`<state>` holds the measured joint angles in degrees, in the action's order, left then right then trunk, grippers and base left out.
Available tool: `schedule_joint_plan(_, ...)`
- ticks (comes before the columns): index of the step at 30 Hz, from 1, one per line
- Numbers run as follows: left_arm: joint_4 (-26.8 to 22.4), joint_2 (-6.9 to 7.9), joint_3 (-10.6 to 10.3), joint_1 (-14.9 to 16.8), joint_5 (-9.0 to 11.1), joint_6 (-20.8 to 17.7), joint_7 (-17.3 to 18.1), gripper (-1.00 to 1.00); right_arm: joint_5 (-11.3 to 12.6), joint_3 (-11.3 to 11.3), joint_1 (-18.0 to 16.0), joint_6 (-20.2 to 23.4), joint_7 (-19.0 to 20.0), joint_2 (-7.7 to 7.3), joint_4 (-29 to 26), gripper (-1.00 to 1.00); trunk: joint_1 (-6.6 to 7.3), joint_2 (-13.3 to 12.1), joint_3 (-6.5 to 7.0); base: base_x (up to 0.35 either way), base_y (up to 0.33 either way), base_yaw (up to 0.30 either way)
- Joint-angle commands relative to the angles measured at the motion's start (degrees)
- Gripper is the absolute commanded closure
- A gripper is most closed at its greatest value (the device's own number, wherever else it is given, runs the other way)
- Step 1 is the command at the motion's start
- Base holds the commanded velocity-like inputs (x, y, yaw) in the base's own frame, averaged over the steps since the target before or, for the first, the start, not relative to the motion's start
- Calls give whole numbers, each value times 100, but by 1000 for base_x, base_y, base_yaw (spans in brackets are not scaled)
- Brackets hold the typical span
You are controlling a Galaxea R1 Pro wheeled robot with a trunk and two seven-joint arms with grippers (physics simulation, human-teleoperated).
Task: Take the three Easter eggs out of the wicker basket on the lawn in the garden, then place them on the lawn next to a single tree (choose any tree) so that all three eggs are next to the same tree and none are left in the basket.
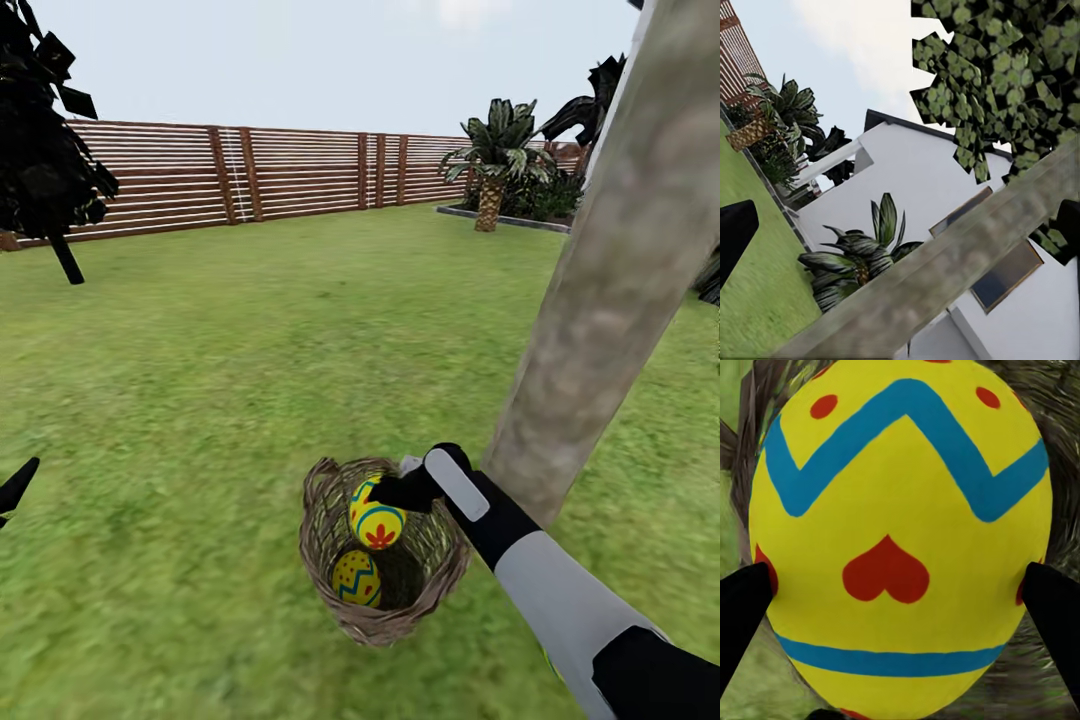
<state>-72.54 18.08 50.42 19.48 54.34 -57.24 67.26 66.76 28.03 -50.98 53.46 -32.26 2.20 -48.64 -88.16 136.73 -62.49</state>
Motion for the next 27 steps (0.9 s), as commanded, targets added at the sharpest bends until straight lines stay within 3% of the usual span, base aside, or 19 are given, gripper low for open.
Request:
schedule_joint_plan(1,14,1,3,3,7,-33,9,-100,56,-11,-5,100,-42,-8,-14,100,27,-39,14,-277,0,0)
schedule_joint_plan(4,42,-5,3,4,9,-33,10,-100,64,-433,29,375,154,-32,-106,100,93,-160,68,-75,0,0)
schedule_joint_plan(7,47,-14,3,4,11,-33,11,-100,65,-537,56,413,594,-368,-579,100,159,-280,121,-6,0,0)
schedule_joint_plan(8,51,-16,3,4,13,-33,10,-100,65,-541,80,416,909,-491,-881,100,181,-320,139,-1,0,0)
schedule_joint_plan(10,60,-23,3,4,14,-33,7,-100,62,-544,330,422,1922,-821,-1742,100,225,-400,175,0,0,0)
schedule_joint_plan(11,58,-18,3,4,12,-31,7,-100,59,-544,437,425,2226,-900,-1996,100,247,-440,193,0,0,0)
schedule_joint_plan(13,64,-8,3,4,0,-22,-6,-100,57,-545,726,421,2947,-1296,-2811,100,291,-521,229,0,0,0)
schedule_joint_plan(14,64,-3,6,4,-5,-23,-40,-100,57,-543,818,421,3264,-1414,-3032,100,313,-561,247,0,0,0)
schedule_joint_plan(17,18,9,10,4,-10,-24,-170,-100,53,-512,940,432,4376,-1546,-3265,100,379,-681,301,-131,0,0)
schedule_joint_plan(20,-45,5,-6,8,-11,-24,-193,-100,48,-441,1066,432,4701,-1608,-3297,100,444,-801,355,-324,0,0)
schedule_joint_plan(21,-180,-35,-178,20,-11,-21,-212,-100,48,-430,1090,433,4778,-1637,-3299,100,466,-841,374,-311,0,-46)
schedule_joint_plan(23,-470,-186,-1142,37,25,-2,-451,-100,48,-422,1185,428,4838,-1782,-3294,100,488,-882,400,-107,0,-180)
schedule_joint_plan(24,-521,-286,-1461,38,44,5,-500,-100,43,-422,1283,419,4848,-1879,-3293,100,488,-882,406,-37,0,-223)
schedule_joint_plan(25,-558,-370,-1686,38,130,-1,-514,-100,41,-422,1420,398,4856,-2015,-3293,100,488,-882,411,-15,0,-236)
schedule_joint_plan(27,-569,-511,-1847,33,601,7,-496,-100,1,-422,1628,369,4854,-2125,-3284,100,488,-882,422,-5,0,-242)
